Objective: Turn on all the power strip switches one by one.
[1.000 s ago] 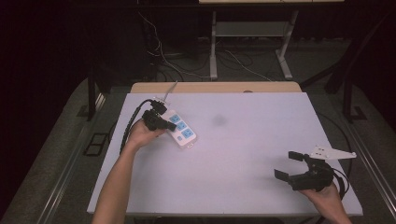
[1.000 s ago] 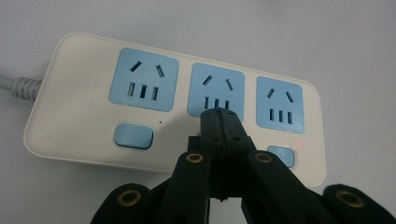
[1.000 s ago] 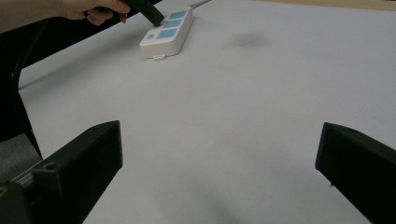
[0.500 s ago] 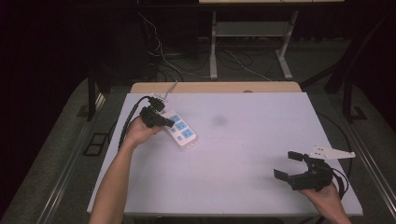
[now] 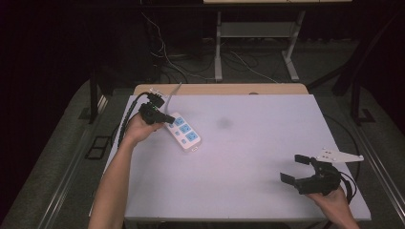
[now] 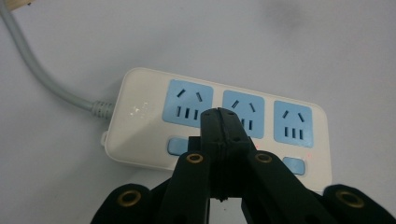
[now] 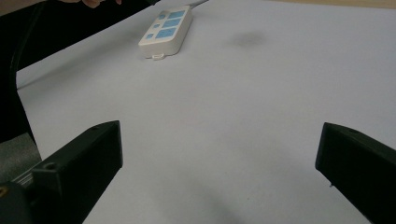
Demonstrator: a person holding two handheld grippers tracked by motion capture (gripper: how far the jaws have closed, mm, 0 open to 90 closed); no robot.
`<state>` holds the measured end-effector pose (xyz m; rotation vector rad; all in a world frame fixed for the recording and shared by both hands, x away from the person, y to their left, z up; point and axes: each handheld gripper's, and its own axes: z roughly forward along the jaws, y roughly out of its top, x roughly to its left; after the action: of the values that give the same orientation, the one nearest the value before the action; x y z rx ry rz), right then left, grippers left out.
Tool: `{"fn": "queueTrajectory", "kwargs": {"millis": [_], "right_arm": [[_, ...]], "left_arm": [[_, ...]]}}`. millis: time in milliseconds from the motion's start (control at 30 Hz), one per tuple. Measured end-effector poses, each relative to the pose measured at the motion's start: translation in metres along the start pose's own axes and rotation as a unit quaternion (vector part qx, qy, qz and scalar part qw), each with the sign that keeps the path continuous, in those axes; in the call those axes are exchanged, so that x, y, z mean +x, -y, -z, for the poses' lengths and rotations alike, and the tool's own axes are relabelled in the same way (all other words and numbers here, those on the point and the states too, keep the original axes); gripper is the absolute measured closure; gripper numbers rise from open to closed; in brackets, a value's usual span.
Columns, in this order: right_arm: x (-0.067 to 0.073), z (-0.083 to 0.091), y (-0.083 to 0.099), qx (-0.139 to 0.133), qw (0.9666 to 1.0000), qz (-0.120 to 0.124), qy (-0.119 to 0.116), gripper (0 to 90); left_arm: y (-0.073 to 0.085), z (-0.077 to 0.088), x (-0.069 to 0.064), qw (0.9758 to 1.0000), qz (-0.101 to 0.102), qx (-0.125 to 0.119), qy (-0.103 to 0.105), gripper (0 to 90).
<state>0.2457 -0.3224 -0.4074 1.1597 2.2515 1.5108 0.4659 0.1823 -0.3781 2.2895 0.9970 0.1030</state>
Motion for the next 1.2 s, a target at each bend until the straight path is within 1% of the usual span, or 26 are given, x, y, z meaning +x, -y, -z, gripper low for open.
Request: {"fn": "queueTrajectory", "kwargs": {"millis": [33, 167, 200, 300, 433, 533, 667, 800, 1000, 1067, 1133, 1200], "right_arm": [[0.0, 0.0, 0.0, 0.0, 1.0, 0.0, 0.0, 0.7], [0.0, 0.0, 0.0, 0.0, 1.0, 0.0, 0.0, 0.7], [0.0, 0.0, 0.0, 0.0, 1.0, 0.0, 0.0, 0.7], [-0.001, 0.0, 0.0, -0.001, 1.0, -0.001, 0.0, 0.7], [0.0, 0.0, 0.0, 0.0, 1.0, -0.001, 0.0, 0.7], [0.0, 0.0, 0.0, 0.0, 1.0, -0.001, 0.0, 0.7], [-0.001, 0.001, 0.0, -0.002, 1.0, -0.001, 0.001, 0.7], [-0.001, 0.0, 0.0, 0.001, 1.0, -0.001, 0.001, 0.7], [0.0, 0.0, 0.0, 0.001, 1.0, -0.001, 0.001, 0.7], [-0.001, 0.0, 0.0, 0.0, 1.0, -0.001, 0.001, 0.7], [0.0, 0.0, 0.0, 0.001, 1.0, -0.002, 0.001, 0.7], [0.0, 0.0, 0.0, 0.002, 1.0, -0.001, 0.001, 0.7]], "left_arm": [[0.0, 0.0, 0.001, 1.0, 0.003, -0.003, -0.001, 89.7], [0.002, -0.001, 0.006, 1.0, 0.004, 0.001, -0.005, 89.7], [0.003, -0.002, 0.007, 0.9999, 0.009, -0.001, -0.005, 89.7], [0.003, -0.003, 0.009, 1.0, 0.006, 0.0, -0.007, 89.7], [0.004, -0.005, 0.012, 0.9999, 0.01, -0.005, -0.006, 89.7], [0.004, -0.009, 0.012, 1.0, 0.008, -0.002, -0.005, 89.7], [0.005, -0.013, 0.014, 0.9999, 0.001, 0.01, -0.01, 89.7], [0.006, -0.015, 0.015, 0.9999, 0.005, 0.011, -0.011, 89.7], [0.006, -0.019, 0.016, 0.9998, 0.002, 0.017, -0.012, 89.7], [0.006, -0.021, 0.015, 0.9996, 0.0, 0.021, -0.017, 89.6], [0.006, -0.021, 0.016, 0.9997, 0.003, 0.02, -0.014, 89.6], [0.006, -0.022, 0.015, 0.9997, 0.001, 0.021, -0.013, 89.7]]}}
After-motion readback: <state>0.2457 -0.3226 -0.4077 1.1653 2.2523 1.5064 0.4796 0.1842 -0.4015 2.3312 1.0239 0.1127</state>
